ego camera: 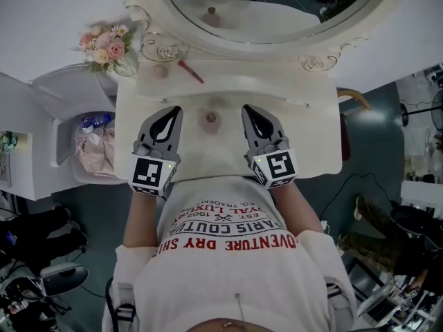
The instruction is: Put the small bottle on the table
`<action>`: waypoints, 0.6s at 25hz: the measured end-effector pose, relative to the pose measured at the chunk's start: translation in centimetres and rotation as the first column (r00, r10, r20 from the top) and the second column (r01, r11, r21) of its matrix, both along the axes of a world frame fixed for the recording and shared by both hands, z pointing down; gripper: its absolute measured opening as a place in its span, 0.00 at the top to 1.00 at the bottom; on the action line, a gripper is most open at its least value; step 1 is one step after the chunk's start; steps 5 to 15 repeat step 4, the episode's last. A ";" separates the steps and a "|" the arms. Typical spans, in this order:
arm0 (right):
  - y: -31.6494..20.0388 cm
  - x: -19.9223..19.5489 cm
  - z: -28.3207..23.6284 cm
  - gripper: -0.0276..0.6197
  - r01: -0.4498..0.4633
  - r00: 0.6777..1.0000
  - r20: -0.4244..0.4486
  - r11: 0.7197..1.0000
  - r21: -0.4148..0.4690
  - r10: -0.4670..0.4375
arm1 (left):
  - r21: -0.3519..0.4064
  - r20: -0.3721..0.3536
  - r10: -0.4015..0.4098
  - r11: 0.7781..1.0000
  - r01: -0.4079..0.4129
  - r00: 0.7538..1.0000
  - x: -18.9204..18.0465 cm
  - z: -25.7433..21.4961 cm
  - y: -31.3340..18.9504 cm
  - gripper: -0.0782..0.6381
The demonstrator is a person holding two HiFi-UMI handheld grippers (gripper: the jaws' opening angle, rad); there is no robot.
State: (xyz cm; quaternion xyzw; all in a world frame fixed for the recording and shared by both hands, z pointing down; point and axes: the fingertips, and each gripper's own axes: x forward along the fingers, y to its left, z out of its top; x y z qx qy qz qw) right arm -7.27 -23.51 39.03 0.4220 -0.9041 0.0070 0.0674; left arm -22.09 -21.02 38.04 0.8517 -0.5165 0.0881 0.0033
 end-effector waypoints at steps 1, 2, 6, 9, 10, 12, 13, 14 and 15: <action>-0.1 0.0 0.1 0.96 -0.002 1.000 0.001 1.000 -0.003 0.002 | -0.002 0.001 0.004 1.000 -0.004 1.000 0.0 0.2 0.0 0.88; -0.2 0.0 0.1 0.96 -0.004 1.000 0.001 1.000 -0.005 0.004 | -0.002 -0.001 0.007 1.000 -0.007 1.000 0.0 0.2 -0.1 0.88; -0.4 -0.1 0.3 0.96 -0.007 1.000 0.002 1.000 -0.009 0.007 | 0.001 -0.005 0.009 1.000 -0.009 1.000 0.0 0.1 -0.4 0.88; -0.4 -0.1 0.3 0.96 -0.007 1.000 0.002 1.000 -0.009 0.007 | 0.001 -0.005 0.009 1.000 -0.009 1.000 0.0 0.1 -0.4 0.88; -0.4 -0.1 0.3 0.96 -0.007 1.000 0.002 1.000 -0.009 0.007 | 0.001 -0.005 0.009 1.000 -0.009 1.000 0.0 0.1 -0.4 0.88; -0.4 -0.1 0.3 0.96 -0.007 1.000 0.002 1.000 -0.009 0.007 | 0.001 -0.005 0.009 1.000 -0.009 1.000 0.0 0.1 -0.4 0.88; -0.4 -0.1 0.3 0.96 -0.007 1.000 0.002 1.000 -0.009 0.007 | 0.001 -0.005 0.009 1.000 -0.009 1.000 0.0 0.1 -0.4 0.88; -0.4 -0.1 0.3 0.96 -0.007 1.000 0.002 1.000 -0.009 0.007 | 0.001 -0.005 0.009 1.000 -0.009 1.000 0.0 0.1 -0.4 0.88; -0.4 -0.1 0.3 0.96 -0.007 1.000 0.002 1.000 -0.009 0.007 | 0.001 -0.005 0.009 1.000 -0.009 1.000 0.0 0.1 -0.4 0.88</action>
